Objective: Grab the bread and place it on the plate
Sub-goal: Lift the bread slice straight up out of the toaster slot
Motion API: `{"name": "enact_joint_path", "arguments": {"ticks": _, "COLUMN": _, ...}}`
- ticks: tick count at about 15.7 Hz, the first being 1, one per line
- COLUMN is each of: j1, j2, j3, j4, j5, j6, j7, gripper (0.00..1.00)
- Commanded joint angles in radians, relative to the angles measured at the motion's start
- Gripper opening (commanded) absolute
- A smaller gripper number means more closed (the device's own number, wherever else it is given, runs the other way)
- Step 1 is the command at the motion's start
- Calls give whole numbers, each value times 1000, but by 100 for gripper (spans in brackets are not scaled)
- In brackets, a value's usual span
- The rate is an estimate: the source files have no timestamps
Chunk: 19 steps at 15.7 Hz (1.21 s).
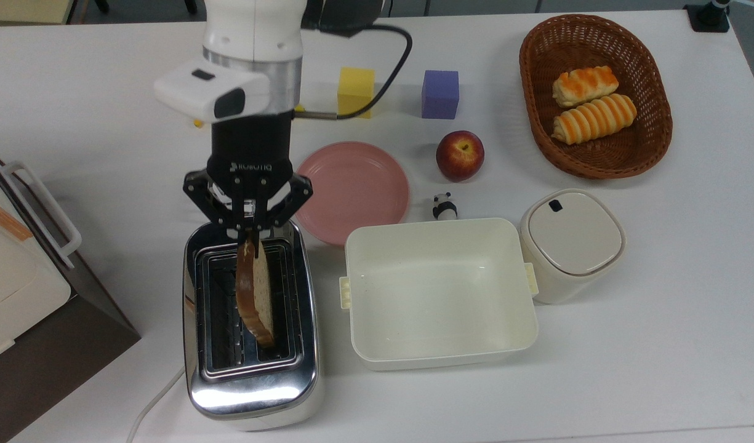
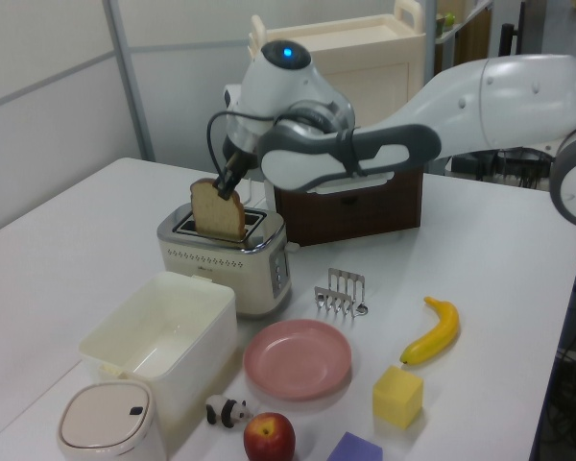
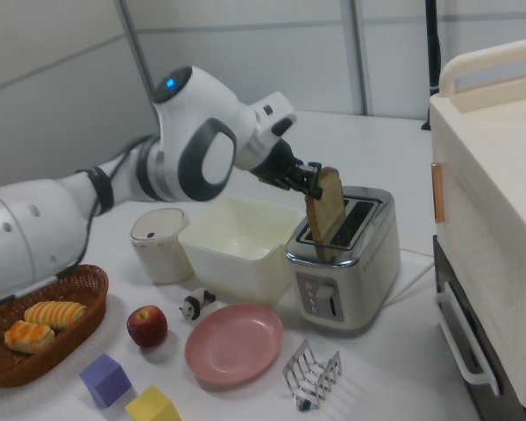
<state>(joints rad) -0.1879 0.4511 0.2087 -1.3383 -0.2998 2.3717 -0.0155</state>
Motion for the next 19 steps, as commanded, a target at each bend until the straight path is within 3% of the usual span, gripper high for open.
{"name": "enact_joint_path", "arguments": {"ticks": 1, "j1": -4, "j2": -120, "j3": 0, "j4": -25, "j5": 74, "j6": -148, "j7": -3, "gripper": 0}}
{"name": "enact_joint_path", "arguments": {"ticks": 6, "j1": -7, "j2": -221, "j3": 1, "j4": -27, "j5": 143, "j6": -282, "j7": -27, "gripper": 0}}
{"name": "enact_joint_path", "arguments": {"ticks": 19, "j1": 7, "j2": -312, "j3": 15, "j4": -59, "j5": 146, "j6": -696, "j7": -66, "gripper": 0}}
